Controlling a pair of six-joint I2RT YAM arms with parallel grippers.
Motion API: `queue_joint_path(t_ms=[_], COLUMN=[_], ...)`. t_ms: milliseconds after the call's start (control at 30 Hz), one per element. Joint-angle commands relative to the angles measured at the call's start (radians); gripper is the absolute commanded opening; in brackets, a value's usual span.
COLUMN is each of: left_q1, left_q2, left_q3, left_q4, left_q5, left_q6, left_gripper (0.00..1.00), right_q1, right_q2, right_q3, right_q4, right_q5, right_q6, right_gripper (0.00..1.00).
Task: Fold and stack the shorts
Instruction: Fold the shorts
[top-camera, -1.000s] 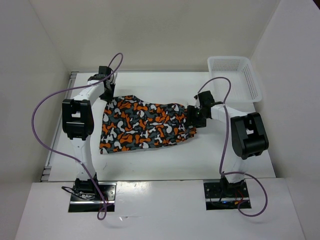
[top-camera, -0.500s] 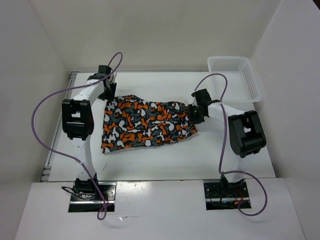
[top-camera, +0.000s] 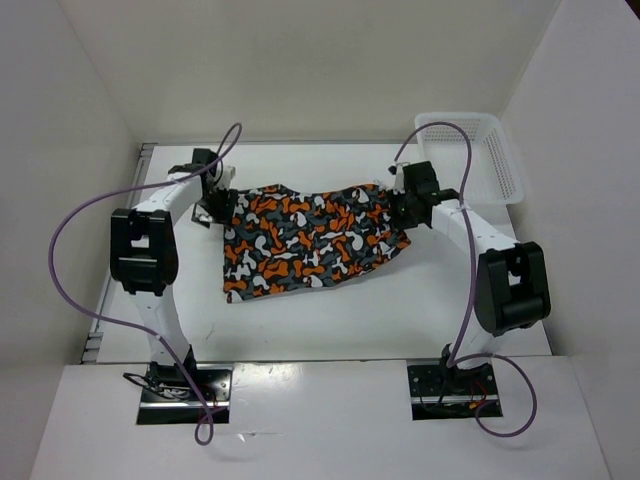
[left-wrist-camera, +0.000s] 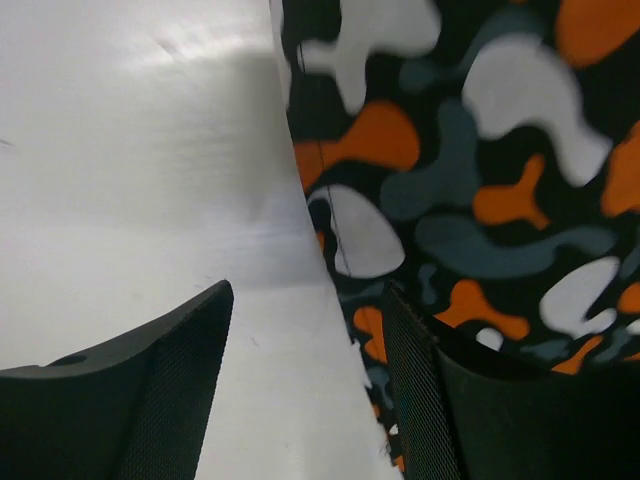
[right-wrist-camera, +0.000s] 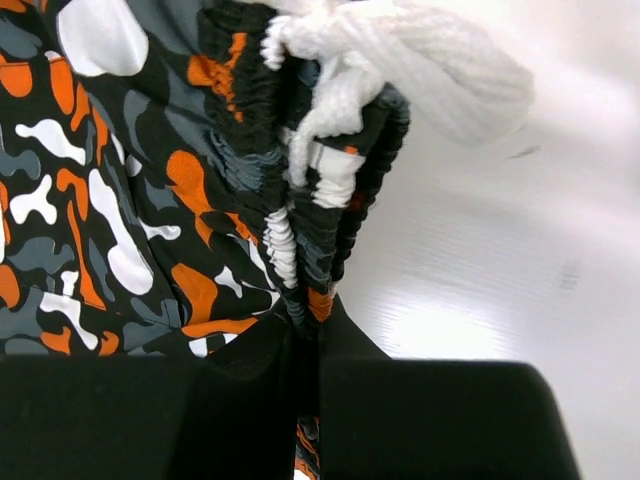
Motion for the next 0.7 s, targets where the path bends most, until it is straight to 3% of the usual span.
queue_joint_path(t_ms=[0,167,500,667], left_q1=[-0.002,-0.048,-0.157,-0.175], left_q2=[0.000,0.078,0.072,0.146], left_q3=[-0.068,-0.027,0.019,0.019], left_q4=[-0.045,-0.045,0.026,0.017], left_q5=[0.120,0.219,0.164,0.215], left_q6=[0.003,0.003,0.003,0.003], left_gripper=[0.69,0.69,0.71,0.71], right_q1=[-0.025,-0.025,-0.025,0.025], right_q2=[-0.063,-0.063,-0.074,-0.028], right_q3=[0.097,0.136,0.195,0.255], right_q4=[-0.048,-0.074,-0.056,-0.044], right_q5=[0.085,0.153,0.340,0.397], right_q6=[-0.094,-0.162,-0.277,-0.338], right_gripper=[0.00,0.00,0.00,0.00])
